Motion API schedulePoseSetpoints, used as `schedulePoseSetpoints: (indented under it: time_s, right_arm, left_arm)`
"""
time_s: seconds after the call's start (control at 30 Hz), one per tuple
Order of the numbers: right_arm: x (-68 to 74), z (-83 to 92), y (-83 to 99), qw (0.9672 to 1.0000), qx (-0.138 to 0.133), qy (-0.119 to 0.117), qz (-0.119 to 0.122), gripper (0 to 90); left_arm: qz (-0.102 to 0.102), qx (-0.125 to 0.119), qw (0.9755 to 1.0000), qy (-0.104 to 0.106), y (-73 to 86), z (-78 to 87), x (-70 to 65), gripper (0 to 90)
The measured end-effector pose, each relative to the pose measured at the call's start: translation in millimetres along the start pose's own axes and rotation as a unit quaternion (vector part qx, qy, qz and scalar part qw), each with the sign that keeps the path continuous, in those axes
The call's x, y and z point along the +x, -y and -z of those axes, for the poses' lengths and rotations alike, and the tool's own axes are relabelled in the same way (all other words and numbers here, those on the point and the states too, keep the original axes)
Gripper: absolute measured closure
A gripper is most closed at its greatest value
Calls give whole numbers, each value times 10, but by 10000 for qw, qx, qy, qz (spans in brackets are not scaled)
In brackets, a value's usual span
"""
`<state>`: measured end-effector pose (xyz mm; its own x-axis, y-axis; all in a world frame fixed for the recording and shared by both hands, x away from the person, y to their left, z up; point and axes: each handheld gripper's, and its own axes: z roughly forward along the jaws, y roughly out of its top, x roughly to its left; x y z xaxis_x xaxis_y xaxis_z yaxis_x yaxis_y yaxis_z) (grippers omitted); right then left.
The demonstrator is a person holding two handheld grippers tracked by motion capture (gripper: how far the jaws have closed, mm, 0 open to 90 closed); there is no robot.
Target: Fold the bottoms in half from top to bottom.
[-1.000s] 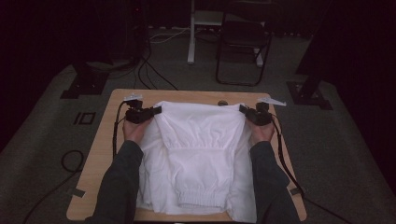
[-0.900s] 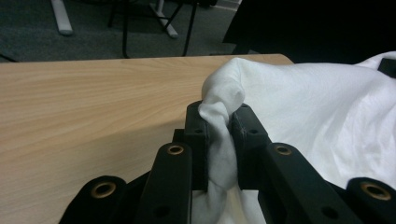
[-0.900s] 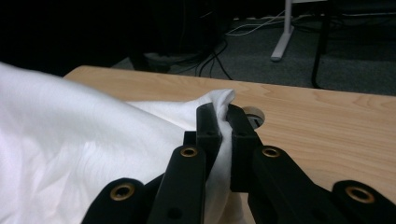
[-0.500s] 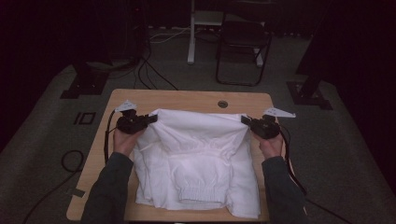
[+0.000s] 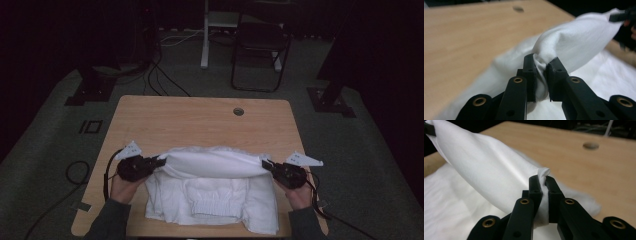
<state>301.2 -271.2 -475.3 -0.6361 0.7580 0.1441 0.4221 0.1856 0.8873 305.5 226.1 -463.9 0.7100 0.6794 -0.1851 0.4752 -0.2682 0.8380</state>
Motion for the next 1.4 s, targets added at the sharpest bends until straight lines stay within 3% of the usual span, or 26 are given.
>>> schedulePoseSetpoints:
  time_s: [0.03,0.07,0.17,0.23,0.27,0.3,0.33,0.37,0.43,0.5,0.63,0.87,1.13,1.4]
  right_arm:
    - [59,35,173,9998,152,-32,-93,854]
    - [59,35,173,9998,152,-32,-93,854]
    - [152,19,442,9984,534,-49,-178,849]
    - [161,6,476,9979,608,-70,-206,849]
    - [161,6,476,9979,608,-70,-206,847]
    - [188,-45,557,9963,820,-80,-242,845]
    - [205,-126,607,9941,1072,-30,-191,845]
    - [205,-126,607,9941,1072,-30,-191,845]
    - [197,-238,661,9914,1303,-1,-115,845]
    - [133,-308,651,9918,1260,-47,-187,845]
    - [76,-385,612,9926,1207,74,-94,845]
    - [-56,-590,495,9930,1148,238,-110,844]
    - [-186,-837,330,9917,1207,446,-50,844]
    - [-297,-1015,221,9912,1195,547,-180,844]
  left_arm:
    - [-42,112,9999,-14,68,-9,-37,793]
    - [-29,193,9998,-7,123,-24,-58,793]
    - [-81,696,9975,-127,380,-164,-109,795]
    - [-81,696,9975,-127,380,-164,-109,796]
    - [-47,963,9950,-251,501,-297,-87,796]
    - [37,1025,9945,-221,551,-352,-67,799]
    - [166,986,9948,-175,588,-386,-45,801]
    - [265,918,9953,-143,606,-405,-22,801]
    - [239,905,9955,-140,603,-416,8,801]
    - [213,875,9957,-215,600,-437,7,802]
    - [188,823,9959,-333,571,-488,35,801]
    - [242,726,9955,-567,474,-620,170,801]
    - [249,678,9936,-873,345,-776,324,801]
    - [306,663,9912,-1103,220,-912,481,801]
